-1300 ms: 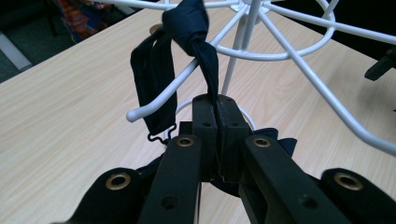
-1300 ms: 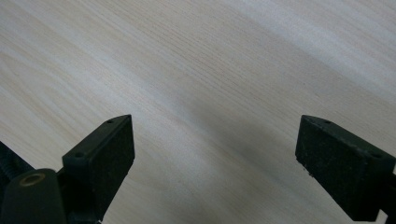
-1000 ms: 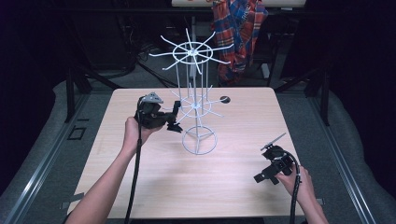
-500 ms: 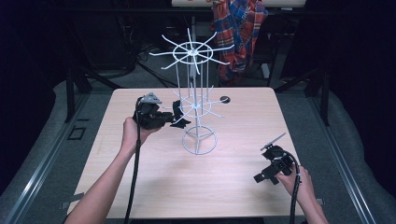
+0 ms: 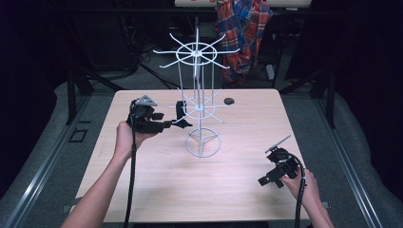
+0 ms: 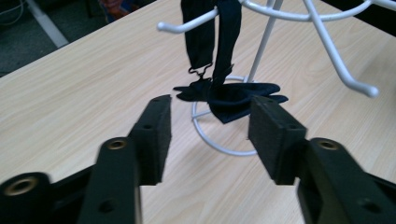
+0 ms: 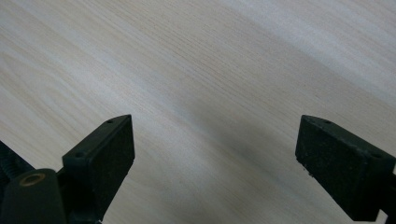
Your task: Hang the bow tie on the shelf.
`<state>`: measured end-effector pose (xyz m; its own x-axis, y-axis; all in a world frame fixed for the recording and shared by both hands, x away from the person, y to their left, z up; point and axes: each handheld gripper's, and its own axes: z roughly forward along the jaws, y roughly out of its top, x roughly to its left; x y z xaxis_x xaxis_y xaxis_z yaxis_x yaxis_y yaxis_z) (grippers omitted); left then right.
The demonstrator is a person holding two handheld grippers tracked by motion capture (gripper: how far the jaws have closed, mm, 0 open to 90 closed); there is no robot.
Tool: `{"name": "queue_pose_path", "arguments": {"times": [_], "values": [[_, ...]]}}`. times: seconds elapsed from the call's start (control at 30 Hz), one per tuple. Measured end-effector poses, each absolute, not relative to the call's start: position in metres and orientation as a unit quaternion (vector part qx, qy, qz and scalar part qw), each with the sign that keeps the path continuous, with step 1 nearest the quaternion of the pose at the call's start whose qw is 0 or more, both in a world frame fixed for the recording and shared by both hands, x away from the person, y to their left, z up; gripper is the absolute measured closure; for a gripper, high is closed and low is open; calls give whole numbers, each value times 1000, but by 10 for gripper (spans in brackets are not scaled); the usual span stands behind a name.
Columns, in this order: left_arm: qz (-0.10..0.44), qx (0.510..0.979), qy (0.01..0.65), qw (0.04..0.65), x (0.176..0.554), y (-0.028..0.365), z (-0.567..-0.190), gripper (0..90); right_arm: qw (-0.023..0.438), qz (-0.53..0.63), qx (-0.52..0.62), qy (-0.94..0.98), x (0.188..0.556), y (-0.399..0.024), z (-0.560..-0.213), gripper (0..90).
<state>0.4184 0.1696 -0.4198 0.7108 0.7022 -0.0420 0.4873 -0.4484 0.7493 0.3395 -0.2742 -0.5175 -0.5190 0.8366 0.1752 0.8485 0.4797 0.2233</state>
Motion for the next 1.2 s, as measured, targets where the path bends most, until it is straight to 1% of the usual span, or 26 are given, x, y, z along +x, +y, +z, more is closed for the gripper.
{"name": "queue_pose_path", "arguments": {"times": [0.03, 0.07, 0.2, 0.23, 0.27, 0.33, 0.37, 0.43, 0.5, 0.67, 0.83, 1.0, 1.17, 1.2], "values": [[139, 838, 357, 388, 418, 171, -419, 457, 21, -144, -490, -860, 340, -274, -518, 115], [137, 837, 360, 388, 416, 173, -418, 457, 21, -144, -490, -860, 340, -274, -518, 115], [138, 833, 370, 387, 409, 184, -413, 357, 22, -145, -491, -859, 339, -275, -517, 115], [140, 834, 370, 384, 406, 186, -412, 335, 14, -152, -499, -853, 338, -275, -518, 115], [141, 836, 371, 378, 402, 189, -412, 298, 19, -146, -490, -859, 339, -275, -516, 115], [143, 838, 371, 373, 399, 191, -411, 282, 21, -142, -486, -862, 340, -276, -516, 115], [146, 841, 371, 366, 394, 193, -410, 242, 14, -150, -497, -854, 338, -275, -518, 115], [147, 842, 372, 363, 391, 194, -408, 229, 14, -151, -497, -854, 338, -275, -518, 115], [149, 843, 372, 358, 385, 196, -407, 190, 15, -159, -500, -851, 338, -274, -518, 115], [154, 849, 372, 343, 371, 200, -407, 161, 19, -148, -491, -859, 339, -275, -517, 115], [145, 854, 375, 330, 362, 204, -418, 146, 13, -151, -495, -855, 337, -274, -517, 116], [137, 854, 389, 316, 355, 208, -434, 123, 19, -146, -487, -861, 339, -275, -516, 115], [116, 864, 398, 285, 352, 212, -453, 94, 18, -149, -491, -858, 338, -275, -517, 115], [113, 868, 400, 272, 350, 213, -458, 75, 19, -146, -489, -860, 338, -275, -516, 115]]}}
